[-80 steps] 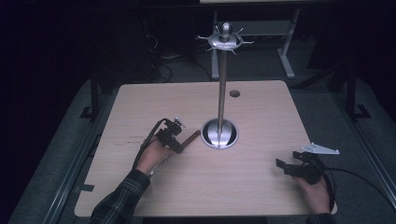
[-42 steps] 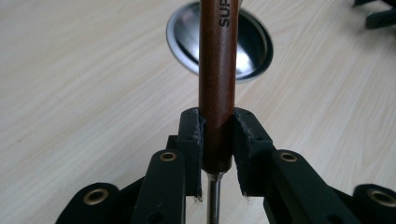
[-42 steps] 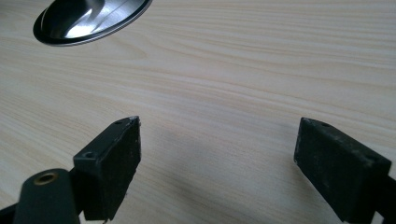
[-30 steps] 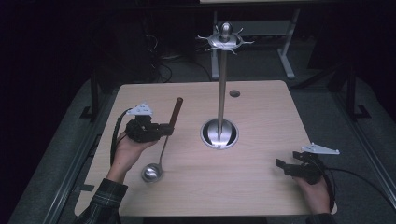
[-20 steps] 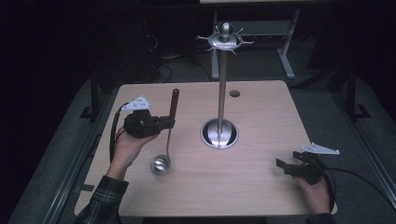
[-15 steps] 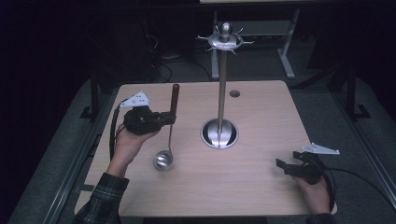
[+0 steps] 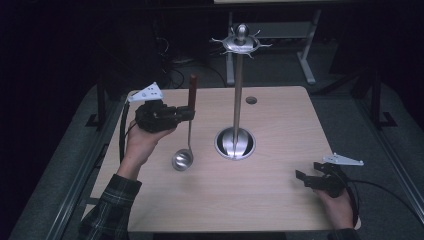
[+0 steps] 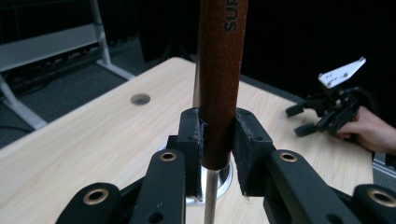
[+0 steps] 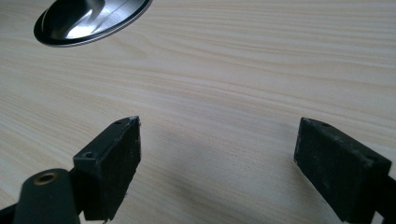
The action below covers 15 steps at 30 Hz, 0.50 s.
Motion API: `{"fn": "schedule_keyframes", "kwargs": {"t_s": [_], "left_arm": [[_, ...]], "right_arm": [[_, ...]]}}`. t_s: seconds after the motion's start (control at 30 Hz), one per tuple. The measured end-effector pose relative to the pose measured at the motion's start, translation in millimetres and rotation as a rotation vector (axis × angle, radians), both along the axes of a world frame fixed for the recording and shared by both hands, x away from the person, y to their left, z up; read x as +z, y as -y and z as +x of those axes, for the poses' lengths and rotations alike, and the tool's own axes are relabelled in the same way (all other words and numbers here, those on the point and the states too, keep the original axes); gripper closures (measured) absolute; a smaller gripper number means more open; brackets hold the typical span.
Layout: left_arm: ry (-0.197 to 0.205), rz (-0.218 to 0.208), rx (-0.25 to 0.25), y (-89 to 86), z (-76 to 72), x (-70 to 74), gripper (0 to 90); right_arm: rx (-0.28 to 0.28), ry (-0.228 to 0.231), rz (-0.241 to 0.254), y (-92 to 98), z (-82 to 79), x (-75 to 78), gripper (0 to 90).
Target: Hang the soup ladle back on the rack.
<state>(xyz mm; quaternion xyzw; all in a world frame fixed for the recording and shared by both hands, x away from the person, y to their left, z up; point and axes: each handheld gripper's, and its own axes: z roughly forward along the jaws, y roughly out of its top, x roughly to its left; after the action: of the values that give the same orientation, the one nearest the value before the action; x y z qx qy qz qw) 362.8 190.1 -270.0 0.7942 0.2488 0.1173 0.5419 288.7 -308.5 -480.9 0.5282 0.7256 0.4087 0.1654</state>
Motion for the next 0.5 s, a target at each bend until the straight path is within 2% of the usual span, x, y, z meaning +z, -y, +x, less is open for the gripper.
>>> {"fn": "schedule_keyframes", "kwargs": {"t_s": [0.1,0.17,0.5], "left_arm": [[0.009,-0.006,-0.013,7.9,2.4,10.4,74.5],[0.030,-0.005,-0.029,16.3,4.5,21.3,74.4],[0.063,-0.007,-0.066,34.5,12.5,47.6,74.4]], "right_arm": [[0.000,0.000,-0.001,-0.1,0.0,0.0,14.5],[0.001,0.000,-0.002,-0.1,0.1,-0.1,14.5],[0.002,-0.001,0.000,0.1,0.2,-0.1,14.5]]}}
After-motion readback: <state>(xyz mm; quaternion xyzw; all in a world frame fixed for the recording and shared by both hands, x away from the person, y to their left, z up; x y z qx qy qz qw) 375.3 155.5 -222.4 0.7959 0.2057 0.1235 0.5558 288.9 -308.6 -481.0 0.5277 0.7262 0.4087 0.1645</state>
